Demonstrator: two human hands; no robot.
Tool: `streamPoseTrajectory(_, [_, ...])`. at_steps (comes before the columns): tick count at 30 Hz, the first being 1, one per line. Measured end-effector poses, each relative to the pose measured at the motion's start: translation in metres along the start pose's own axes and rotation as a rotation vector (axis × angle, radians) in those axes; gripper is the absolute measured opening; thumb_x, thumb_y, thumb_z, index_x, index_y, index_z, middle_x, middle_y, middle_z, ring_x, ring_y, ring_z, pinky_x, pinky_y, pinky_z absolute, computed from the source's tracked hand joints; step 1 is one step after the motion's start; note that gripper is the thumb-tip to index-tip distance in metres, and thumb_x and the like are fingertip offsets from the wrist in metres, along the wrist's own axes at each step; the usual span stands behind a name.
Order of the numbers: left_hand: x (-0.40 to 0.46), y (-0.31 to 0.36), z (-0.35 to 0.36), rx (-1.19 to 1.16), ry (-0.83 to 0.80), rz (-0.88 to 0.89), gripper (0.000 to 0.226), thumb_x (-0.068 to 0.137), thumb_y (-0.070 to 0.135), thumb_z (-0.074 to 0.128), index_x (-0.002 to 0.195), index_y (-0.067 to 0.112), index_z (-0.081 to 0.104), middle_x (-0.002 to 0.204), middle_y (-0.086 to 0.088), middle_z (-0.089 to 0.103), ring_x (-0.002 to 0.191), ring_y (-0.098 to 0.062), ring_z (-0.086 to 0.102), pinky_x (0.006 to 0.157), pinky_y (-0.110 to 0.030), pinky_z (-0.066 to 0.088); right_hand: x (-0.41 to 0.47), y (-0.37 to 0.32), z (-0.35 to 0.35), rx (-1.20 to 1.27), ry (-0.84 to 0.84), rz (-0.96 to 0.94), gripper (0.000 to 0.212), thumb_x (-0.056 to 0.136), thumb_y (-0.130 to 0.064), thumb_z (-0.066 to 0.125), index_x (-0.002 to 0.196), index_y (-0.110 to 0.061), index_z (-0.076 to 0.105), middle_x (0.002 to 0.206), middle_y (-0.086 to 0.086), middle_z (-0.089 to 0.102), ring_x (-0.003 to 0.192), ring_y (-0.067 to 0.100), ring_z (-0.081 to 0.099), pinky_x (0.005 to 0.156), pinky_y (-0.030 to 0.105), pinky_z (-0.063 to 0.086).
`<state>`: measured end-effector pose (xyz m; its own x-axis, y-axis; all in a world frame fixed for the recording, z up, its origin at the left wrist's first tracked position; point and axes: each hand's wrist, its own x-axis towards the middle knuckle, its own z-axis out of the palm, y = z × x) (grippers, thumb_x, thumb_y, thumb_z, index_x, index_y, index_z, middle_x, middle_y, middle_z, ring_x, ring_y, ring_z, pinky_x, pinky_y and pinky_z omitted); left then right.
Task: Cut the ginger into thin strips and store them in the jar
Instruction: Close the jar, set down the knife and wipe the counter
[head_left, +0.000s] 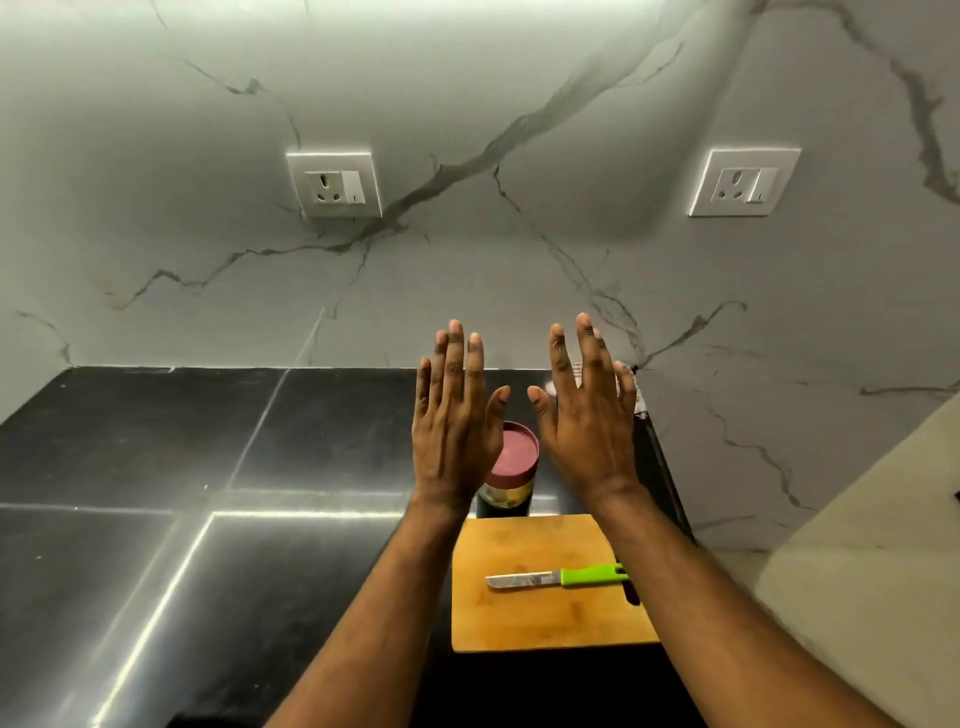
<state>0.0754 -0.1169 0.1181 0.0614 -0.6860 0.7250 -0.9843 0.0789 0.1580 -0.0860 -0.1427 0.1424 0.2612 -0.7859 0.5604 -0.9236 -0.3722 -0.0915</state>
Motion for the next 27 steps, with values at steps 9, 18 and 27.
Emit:
streamPoseTrajectory(9, [-0.017, 0.019, 0.060, -0.013, -0.278, -0.075, 0.072, 0.102, 0.052, 0.041, 0.158, 0.010, 0.022, 0.167, -0.011, 0.013, 0.155, -0.022, 0.007, 0.126, -0.045, 0.013, 0.010, 0.037, 0.049, 0.110, -0.142, -0.081, 0.068, 0.099, -0.051, 0.034, 0.154, -0.022, 0.009, 0.161, 0.009, -0.003, 0.147, 0.023, 0.013, 0.111, 0.045, 0.026])
streamPoseTrajectory(18, [-0.051, -0.008, 0.071, -0.050, -0.585, -0.138, 0.096, 0.089, 0.081, 0.030, 0.160, 0.018, 0.015, 0.168, -0.008, -0.004, 0.155, -0.022, -0.010, 0.126, -0.047, 0.004, 0.009, 0.027, 0.094, 0.185, -0.270, -0.132, 0.068, 0.099, -0.051, 0.034, 0.154, -0.025, 0.003, 0.161, 0.006, -0.008, 0.147, 0.024, 0.010, 0.112, 0.047, 0.023])
streamPoseTrajectory(27, [-0.032, -0.029, 0.080, -0.308, -0.752, 0.078, 0.103, 0.073, 0.090, 0.050, 0.154, 0.033, 0.023, 0.155, 0.005, 0.032, 0.133, -0.020, 0.043, 0.100, -0.034, 0.046, 0.005, 0.021, 0.094, 0.114, -0.246, 0.021, 0.064, 0.100, -0.048, 0.036, 0.154, -0.024, 0.011, 0.160, 0.009, 0.004, 0.145, 0.024, 0.016, 0.109, 0.046, 0.026])
